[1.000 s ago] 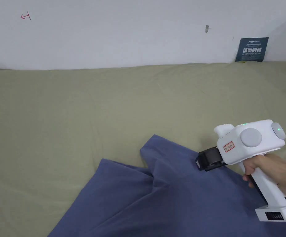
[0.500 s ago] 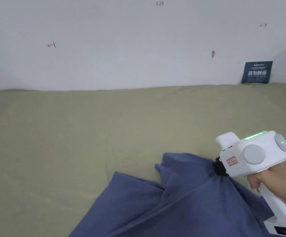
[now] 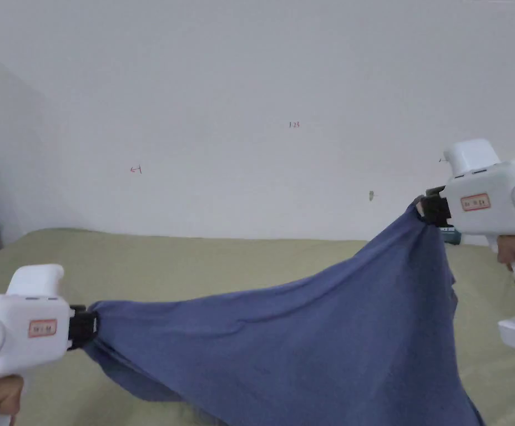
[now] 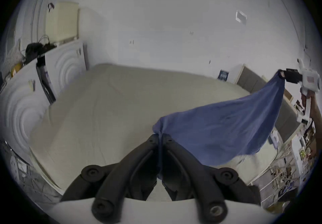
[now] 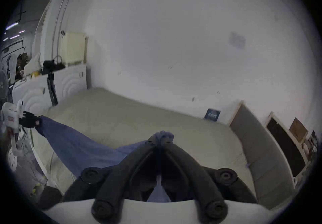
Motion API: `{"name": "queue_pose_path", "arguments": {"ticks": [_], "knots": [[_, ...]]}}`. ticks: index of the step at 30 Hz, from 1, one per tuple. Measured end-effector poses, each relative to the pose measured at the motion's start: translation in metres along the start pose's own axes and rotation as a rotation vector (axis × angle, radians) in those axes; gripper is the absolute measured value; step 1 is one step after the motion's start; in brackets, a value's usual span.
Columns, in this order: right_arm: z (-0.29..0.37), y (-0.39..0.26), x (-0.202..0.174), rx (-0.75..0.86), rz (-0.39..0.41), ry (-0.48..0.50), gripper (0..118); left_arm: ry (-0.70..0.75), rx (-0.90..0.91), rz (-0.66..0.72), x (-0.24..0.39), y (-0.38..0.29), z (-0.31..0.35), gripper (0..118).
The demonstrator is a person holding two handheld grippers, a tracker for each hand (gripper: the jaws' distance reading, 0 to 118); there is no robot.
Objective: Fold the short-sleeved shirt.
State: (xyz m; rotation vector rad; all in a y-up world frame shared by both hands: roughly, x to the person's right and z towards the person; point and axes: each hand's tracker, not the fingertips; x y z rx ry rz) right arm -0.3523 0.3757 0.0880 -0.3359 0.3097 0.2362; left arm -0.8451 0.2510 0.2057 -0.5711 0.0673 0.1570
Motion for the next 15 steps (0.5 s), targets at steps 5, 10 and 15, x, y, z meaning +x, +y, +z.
{"name": "queue_pose_path", "arguments": {"ticks": [5,10,15], "knots": [[0.063,0.038,0.02,0.11,-0.051,-0.091,4,0.069,0.096,-0.065,0.029,0.085,0.021,0],[0.084,0.059,0.036,0.176,-0.09,-0.174,4,0.148,0.1,-0.115,0.044,0.144,0.024,0],[0.079,0.072,0.05,0.188,-0.123,-0.187,4,0.179,0.133,-0.119,0.054,0.172,0.032,0]]}}
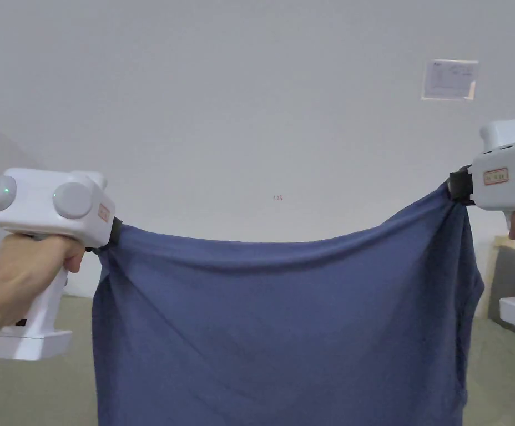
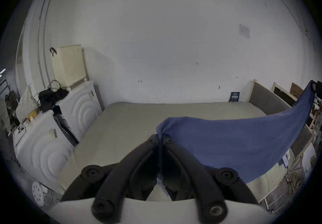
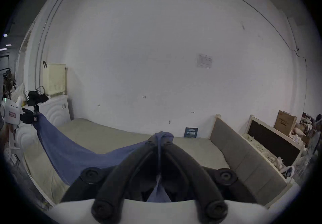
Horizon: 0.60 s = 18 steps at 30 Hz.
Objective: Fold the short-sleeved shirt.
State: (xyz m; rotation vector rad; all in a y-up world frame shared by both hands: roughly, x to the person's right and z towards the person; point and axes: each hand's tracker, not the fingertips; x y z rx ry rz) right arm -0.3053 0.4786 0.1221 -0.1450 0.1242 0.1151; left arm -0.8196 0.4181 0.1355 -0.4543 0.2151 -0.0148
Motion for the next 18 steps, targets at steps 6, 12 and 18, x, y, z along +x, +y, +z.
{"name": "queue_pose_path", "arguments": {"ticks": [6,12,18], "knots": [[-0.023,0.012,0.005,0.015,0.002,-0.026,4,0.003,-0.009,0.072,-0.003,0.025,-0.008,0],[-0.057,0.036,0.009,0.015,0.034,-0.05,4,0.046,0.009,0.024,0.003,0.05,-0.022,0],[-0.107,0.062,0.016,0.039,0.003,-0.057,4,0.096,0.059,0.011,0.01,0.087,-0.053,0]]}}
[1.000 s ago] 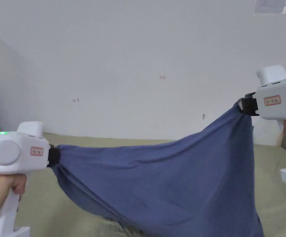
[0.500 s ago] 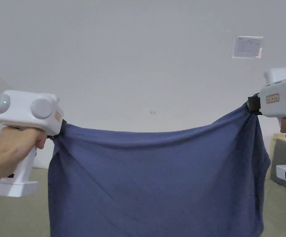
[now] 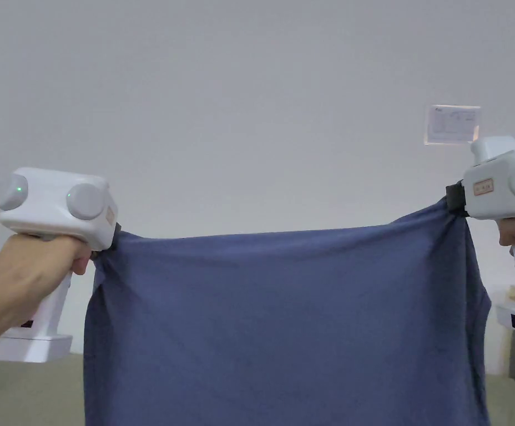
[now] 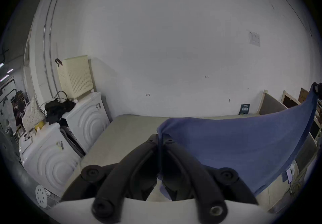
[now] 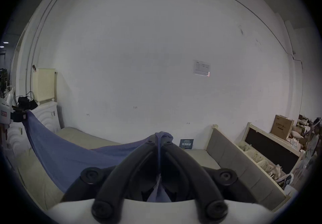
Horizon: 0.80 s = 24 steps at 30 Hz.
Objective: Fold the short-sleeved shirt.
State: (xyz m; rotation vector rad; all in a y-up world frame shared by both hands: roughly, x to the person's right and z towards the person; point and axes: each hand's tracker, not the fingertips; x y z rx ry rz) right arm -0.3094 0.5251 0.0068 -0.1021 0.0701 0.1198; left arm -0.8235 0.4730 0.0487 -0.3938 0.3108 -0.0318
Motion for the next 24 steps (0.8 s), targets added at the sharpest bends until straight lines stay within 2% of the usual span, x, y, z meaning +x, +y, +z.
{"name": "queue_pose_path", "arguments": {"ticks": [10,15,21,22,24], "knots": [[-0.094,0.023,-0.004,0.023,0.002,-0.031,4,0.062,0.055,-0.022,0.031,0.04,-0.068,0],[-0.136,0.021,-0.004,0.025,-0.03,-0.043,4,0.083,0.053,-0.04,0.05,0.044,-0.11,0],[-0.183,-0.014,-0.008,-0.033,-0.012,-0.077,4,0.109,0.051,-0.07,0.072,0.031,-0.161,0],[-0.19,-0.024,-0.007,-0.046,-0.012,-0.08,4,0.106,0.045,-0.063,0.065,0.036,-0.144,0],[-0.206,-0.051,-0.009,-0.073,-0.019,-0.069,4,0.1,0.023,-0.058,0.07,0.024,-0.161,0]]}}
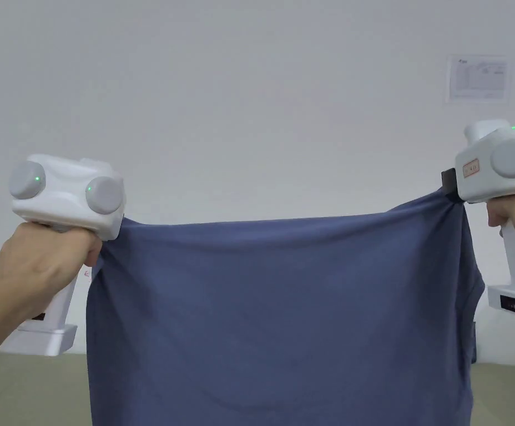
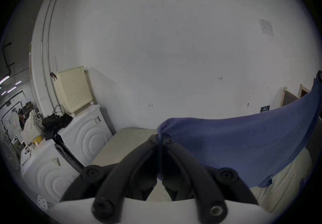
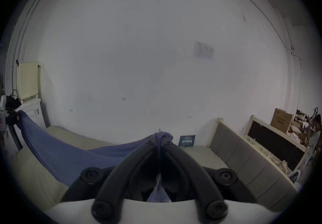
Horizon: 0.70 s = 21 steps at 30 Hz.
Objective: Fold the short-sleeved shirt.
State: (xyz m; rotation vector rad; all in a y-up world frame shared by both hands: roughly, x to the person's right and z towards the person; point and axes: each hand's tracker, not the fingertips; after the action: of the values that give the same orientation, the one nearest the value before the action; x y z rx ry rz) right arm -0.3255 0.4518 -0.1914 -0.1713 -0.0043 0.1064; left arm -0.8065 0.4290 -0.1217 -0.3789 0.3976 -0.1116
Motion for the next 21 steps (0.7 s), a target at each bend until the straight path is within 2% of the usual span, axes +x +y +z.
{"name": "queue_pose_path", "arguments": {"ticks": [2,3,5,7,10,11,12,13,15,16,19,21], "knots": [[-0.013,-0.029,-0.002,-0.027,0.007,0.009,4,0.014,-0.016,-0.03,0.002,-0.011,-0.005,0],[-0.019,-0.044,-0.003,-0.055,0.01,0.012,4,0.021,-0.045,-0.071,0.023,-0.045,-0.048,0],[-0.024,-0.079,-0.006,-0.11,0.015,0.027,4,0.006,-0.092,-0.097,0.032,-0.071,-0.075,0],[-0.017,-0.115,-0.009,-0.167,0.048,0.038,4,-0.018,-0.087,-0.103,0.035,-0.101,-0.078,0],[0.015,-0.173,-0.01,-0.228,-0.014,0.09,4,-0.076,-0.159,-0.107,0.026,-0.145,-0.086,0],[0.028,-0.193,-0.01,-0.294,0.016,0.091,4,-0.082,-0.166,-0.115,0.029,-0.172,-0.057,0],[0.034,-0.212,-0.005,-0.279,0.004,0.111,4,-0.084,-0.179,-0.132,0.027,-0.192,-0.045,0],[0.045,-0.226,-0.005,-0.332,0.038,0.099,4,-0.123,-0.199,-0.103,0.02,-0.21,-0.039,0],[0.08,-0.259,0.0,-0.355,0.042,0.126,4,-0.146,-0.249,-0.085,0.004,-0.256,-0.025,0],[0.104,-0.275,0.001,-0.362,0.029,0.133,4,-0.149,-0.269,-0.101,-0.002,-0.275,-0.019,0],[0.159,-0.323,0.012,-0.413,-0.078,0.171,4,-0.169,-0.346,-0.073,-0.026,-0.341,0.016,0],[0.201,-0.355,0.014,-0.432,-0.086,0.175,4,-0.174,-0.373,-0.076,-0.043,-0.379,0.036,0]]}}
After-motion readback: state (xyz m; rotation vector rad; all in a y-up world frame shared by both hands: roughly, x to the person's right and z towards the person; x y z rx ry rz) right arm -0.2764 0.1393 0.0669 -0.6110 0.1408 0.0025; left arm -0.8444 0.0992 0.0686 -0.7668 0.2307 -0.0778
